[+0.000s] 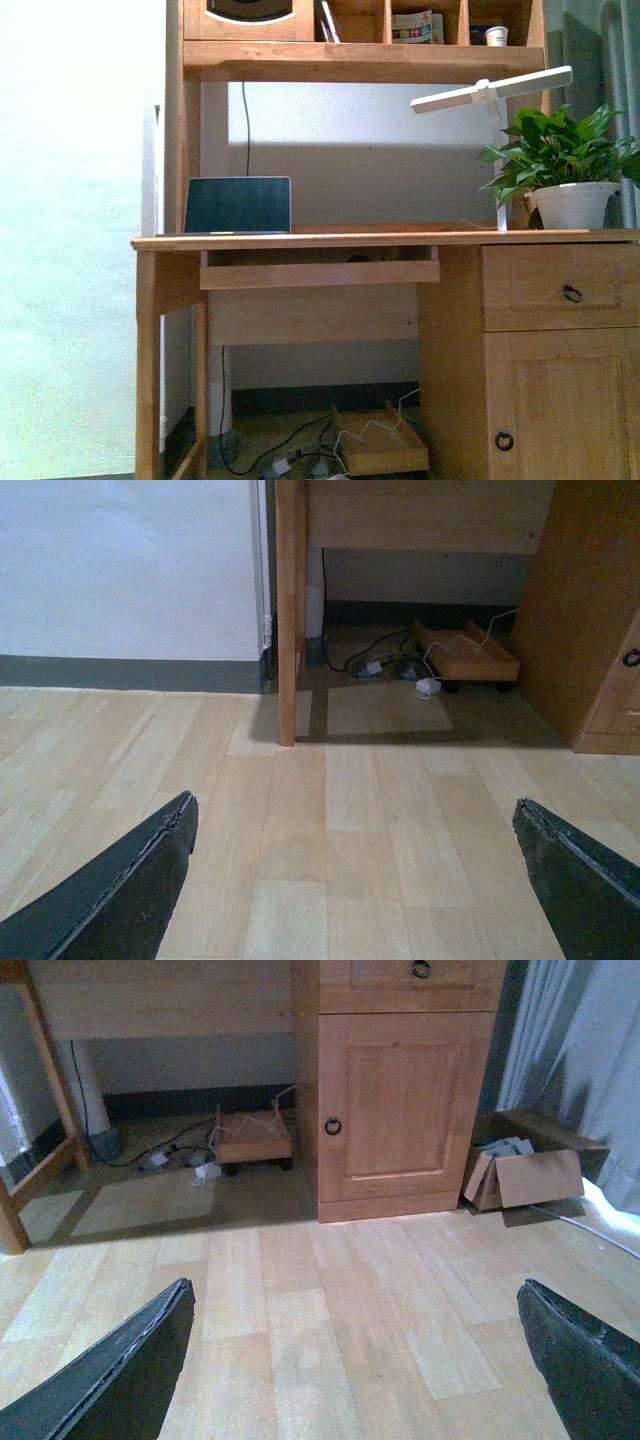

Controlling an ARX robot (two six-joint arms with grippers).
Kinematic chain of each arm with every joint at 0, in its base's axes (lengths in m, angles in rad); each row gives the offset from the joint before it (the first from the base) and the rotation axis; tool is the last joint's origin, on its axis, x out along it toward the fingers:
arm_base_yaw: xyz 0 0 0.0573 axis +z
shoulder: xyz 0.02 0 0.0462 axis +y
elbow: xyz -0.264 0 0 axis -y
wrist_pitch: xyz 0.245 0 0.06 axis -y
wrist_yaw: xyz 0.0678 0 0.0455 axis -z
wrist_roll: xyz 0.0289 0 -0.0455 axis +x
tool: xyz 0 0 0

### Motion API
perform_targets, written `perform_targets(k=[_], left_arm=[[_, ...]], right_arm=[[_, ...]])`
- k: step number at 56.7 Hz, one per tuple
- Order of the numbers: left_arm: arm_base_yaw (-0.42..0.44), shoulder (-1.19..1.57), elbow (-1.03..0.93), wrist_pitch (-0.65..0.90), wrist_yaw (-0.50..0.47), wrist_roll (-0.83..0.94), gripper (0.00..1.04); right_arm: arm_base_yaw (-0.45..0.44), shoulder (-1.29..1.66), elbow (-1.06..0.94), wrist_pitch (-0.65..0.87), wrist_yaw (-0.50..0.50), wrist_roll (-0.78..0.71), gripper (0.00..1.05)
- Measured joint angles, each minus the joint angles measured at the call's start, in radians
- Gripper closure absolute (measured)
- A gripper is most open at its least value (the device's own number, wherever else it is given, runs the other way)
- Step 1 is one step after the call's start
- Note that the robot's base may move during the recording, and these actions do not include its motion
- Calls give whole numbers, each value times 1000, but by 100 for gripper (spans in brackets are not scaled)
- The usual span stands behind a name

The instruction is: Place mouse

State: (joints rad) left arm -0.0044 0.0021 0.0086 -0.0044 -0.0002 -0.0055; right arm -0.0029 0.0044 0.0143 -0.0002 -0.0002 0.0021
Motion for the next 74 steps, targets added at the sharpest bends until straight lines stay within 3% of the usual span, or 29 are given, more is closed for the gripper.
perform_targets(k=[74], left_arm=[[0, 0, 0, 0, 0, 0, 8]], right_arm=[[0, 0, 0, 0, 0, 0, 7]])
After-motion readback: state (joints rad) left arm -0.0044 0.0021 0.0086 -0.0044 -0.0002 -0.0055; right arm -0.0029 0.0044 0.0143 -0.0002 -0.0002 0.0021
